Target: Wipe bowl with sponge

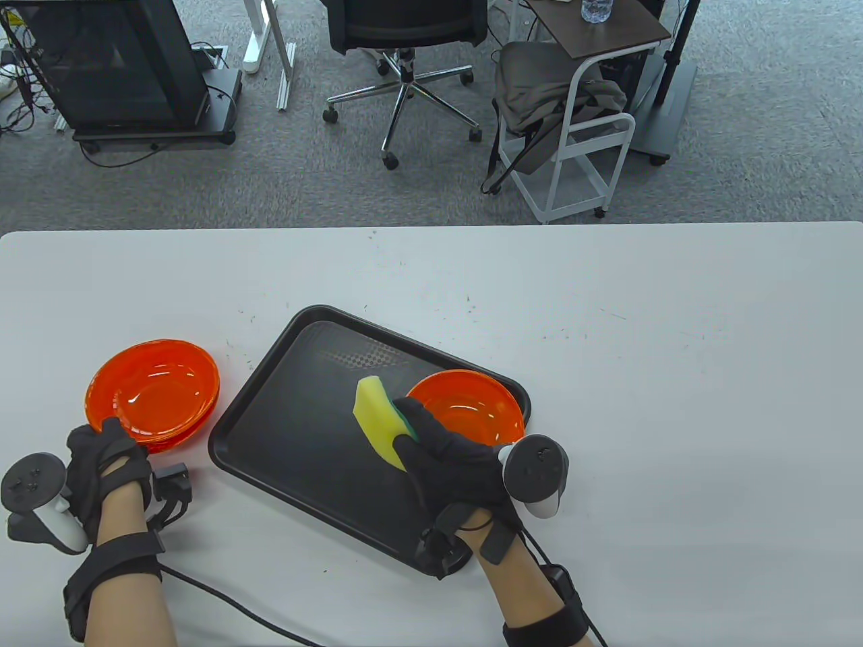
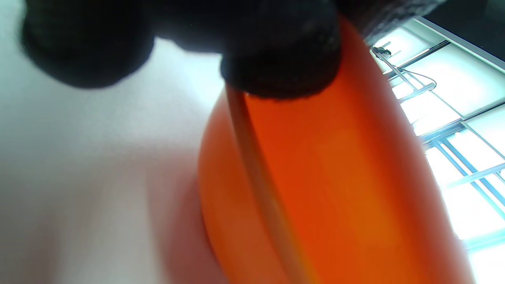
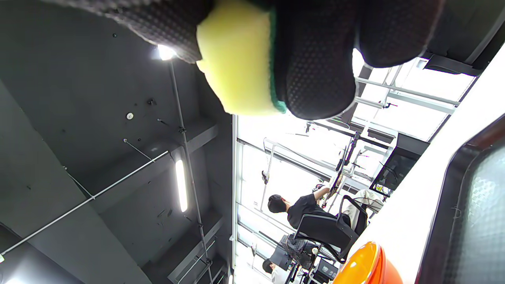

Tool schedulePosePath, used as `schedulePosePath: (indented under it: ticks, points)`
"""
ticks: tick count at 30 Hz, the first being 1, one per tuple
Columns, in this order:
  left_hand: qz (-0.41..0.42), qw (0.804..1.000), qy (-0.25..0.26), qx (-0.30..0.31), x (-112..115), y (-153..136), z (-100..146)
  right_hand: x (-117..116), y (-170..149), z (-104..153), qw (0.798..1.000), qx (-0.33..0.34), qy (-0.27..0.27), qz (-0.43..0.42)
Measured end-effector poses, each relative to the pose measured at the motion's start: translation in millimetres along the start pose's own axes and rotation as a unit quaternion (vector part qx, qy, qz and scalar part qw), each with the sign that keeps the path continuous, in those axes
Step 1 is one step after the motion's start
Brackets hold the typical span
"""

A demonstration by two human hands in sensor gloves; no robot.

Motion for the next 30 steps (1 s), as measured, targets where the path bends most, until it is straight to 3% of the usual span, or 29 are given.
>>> schedulePosePath:
  ticks: [2,9,18,25,30]
  points:
    - [0.002,1.0,-0.005,-0.004,0.2,-0.9,0.7,-0.5,-0.9,0.4,1.0,-0.003,0.003,0.0]
    - [-0.075,0.993,-0.091,0.006,-3.1,9.9,4.6,-2.1,-0.8,-0.1,1.0,-0.006,0.005,0.001]
    - [-0.064,0.993,-0.102,0.013,-5.9,17.7,10.5,-2.1,0.9,-0.4,1.0,-0.002,0.008,0.006]
    - [-0.084,0.988,-0.094,0.086,-9.9,47.7,25.7,-1.6,2.2,-0.8,1.0,0.001,0.007,0.006]
    - [-0.103,0.955,-0.189,0.204,31.4,88.5,62.4,-1.6,2.7,-1.1,1.0,0.004,0.007,0.008]
Point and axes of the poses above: the tracker on the back of each hand, its own y axis roughly to the thumb side, its own z axis roughly from the fingertips to the wrist, x = y × z, the point moved 3 cm from there along -z, roughly from the wrist to the fingertips, and after that the axes turned 15 degrees about -z, right-handed, at the moved point
